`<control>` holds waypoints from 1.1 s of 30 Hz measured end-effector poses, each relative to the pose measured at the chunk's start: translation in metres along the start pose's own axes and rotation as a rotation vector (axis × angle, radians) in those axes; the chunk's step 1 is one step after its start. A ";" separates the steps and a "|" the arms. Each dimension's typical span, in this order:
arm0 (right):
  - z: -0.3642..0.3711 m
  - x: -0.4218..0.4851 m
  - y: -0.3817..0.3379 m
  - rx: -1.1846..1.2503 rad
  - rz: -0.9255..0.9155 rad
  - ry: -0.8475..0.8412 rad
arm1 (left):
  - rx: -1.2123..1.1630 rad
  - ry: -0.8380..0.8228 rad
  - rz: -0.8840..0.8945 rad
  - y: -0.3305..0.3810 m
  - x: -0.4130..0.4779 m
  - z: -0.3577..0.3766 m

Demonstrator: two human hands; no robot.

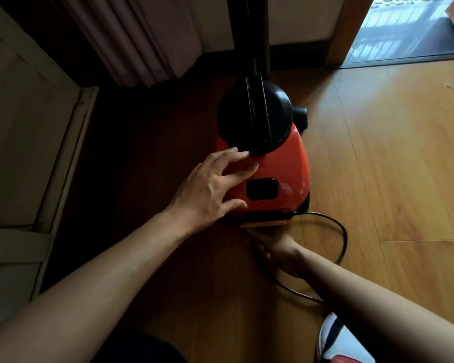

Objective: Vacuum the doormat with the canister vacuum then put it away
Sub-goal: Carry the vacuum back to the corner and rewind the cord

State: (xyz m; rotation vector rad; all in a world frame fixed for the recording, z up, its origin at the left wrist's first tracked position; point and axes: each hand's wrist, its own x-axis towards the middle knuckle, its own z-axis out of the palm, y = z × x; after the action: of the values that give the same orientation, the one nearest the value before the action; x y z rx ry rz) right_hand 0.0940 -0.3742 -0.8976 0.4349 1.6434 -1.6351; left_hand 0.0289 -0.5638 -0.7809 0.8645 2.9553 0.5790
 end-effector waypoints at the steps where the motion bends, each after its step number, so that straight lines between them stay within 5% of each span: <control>1: -0.009 -0.002 -0.003 -0.006 -0.001 0.001 | -0.003 0.000 0.002 0.000 0.000 0.000; 5: -0.051 -0.012 -0.011 -0.044 -0.078 0.008 | 0.001 0.003 0.016 -0.001 0.001 0.001; 14: -0.103 -0.023 -0.035 -0.613 -0.085 0.144 | 0.009 0.013 0.026 -0.001 0.001 0.002; 21: -0.095 -0.051 -0.054 -0.240 -0.010 0.112 | 0.011 0.016 0.027 -0.002 0.001 0.005; 27: -0.092 -0.078 -0.078 -0.325 0.068 0.077 | 0.029 0.019 0.038 -0.002 0.000 0.006; 33: -0.082 -0.103 -0.101 -0.158 0.014 0.055 | 0.049 0.029 0.038 -0.002 0.000 0.008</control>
State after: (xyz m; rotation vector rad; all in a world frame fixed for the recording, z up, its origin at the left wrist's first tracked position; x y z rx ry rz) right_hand 0.0675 -0.2803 -0.7634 0.4139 1.7913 -1.4818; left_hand 0.0292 -0.5624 -0.7888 0.9266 2.9972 0.5264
